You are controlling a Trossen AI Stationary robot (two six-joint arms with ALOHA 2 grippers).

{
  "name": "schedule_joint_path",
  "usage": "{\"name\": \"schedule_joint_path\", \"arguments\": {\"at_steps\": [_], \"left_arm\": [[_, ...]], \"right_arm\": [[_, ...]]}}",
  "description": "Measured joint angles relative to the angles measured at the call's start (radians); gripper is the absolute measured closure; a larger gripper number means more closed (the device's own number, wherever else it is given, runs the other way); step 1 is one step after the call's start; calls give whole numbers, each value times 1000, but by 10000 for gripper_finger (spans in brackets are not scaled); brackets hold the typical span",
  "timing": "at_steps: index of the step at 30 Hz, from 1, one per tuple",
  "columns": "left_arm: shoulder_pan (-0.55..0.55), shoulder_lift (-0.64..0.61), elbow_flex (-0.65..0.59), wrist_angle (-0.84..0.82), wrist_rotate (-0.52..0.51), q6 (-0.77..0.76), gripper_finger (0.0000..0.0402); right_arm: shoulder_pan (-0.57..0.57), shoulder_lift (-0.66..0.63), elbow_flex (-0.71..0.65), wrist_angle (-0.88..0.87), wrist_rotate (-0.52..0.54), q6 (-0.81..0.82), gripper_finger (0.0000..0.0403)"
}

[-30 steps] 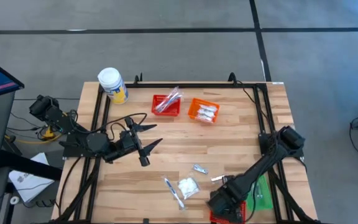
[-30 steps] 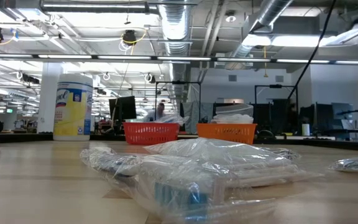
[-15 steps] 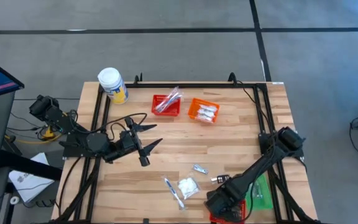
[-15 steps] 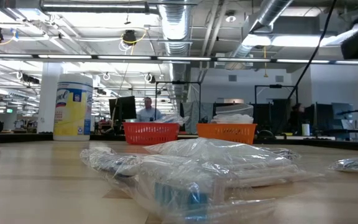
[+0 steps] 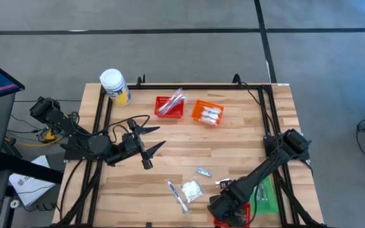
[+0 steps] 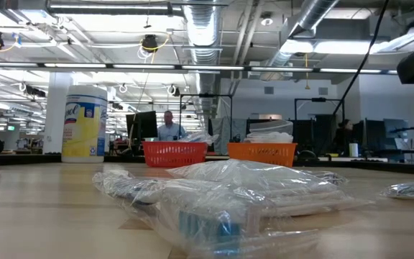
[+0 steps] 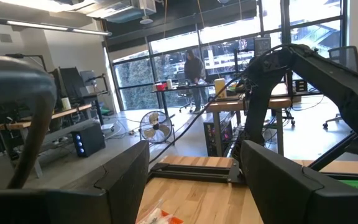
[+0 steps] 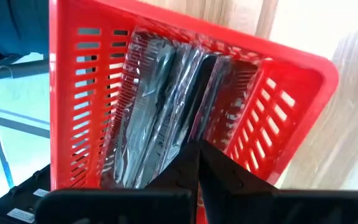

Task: Pick & Place Travel size toiletries
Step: Put the black comb into the bottom red bin

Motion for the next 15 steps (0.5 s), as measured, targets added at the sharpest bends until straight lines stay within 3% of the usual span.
{"name": "schedule_joint_path", "arguments": {"at_steps": [8,15], "left_arm": [[0,0,0,0,0,0,156],[0,0,0,0,0,0,156]], "right_arm": [[0,-10,-116,205,-62,30,403],[-7,-13,-31,36,-9,-16,403]]}}
